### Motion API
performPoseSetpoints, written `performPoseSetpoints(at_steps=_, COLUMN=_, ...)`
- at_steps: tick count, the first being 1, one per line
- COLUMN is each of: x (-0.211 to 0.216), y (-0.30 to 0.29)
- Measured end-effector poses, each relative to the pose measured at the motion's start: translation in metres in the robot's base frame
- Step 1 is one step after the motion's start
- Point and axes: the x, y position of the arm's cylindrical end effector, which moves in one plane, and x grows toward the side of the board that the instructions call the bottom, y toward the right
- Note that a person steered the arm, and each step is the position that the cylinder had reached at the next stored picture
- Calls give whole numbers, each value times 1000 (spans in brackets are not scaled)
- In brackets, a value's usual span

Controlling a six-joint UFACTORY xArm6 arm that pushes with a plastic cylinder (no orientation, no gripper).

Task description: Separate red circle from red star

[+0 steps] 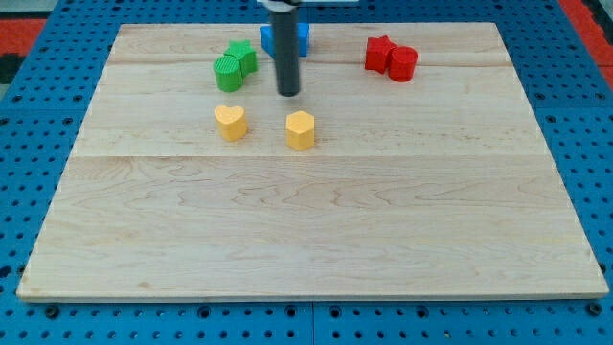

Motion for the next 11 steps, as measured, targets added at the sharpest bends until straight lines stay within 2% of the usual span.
performPoseSetpoints(at_steps=2, x=-30, y=75)
performPoseSetpoints(at_steps=4, x=-62, y=116)
performPoseSetpoints(at_steps=6, x=-57, y=132)
performPoseSetpoints(at_steps=8, x=-36, y=154)
performPoseSetpoints(at_steps=9, x=-18, y=136)
performPoseSetpoints(at_steps=10, x=-12, y=144)
performPoseSetpoints(at_steps=11, x=-12, y=188)
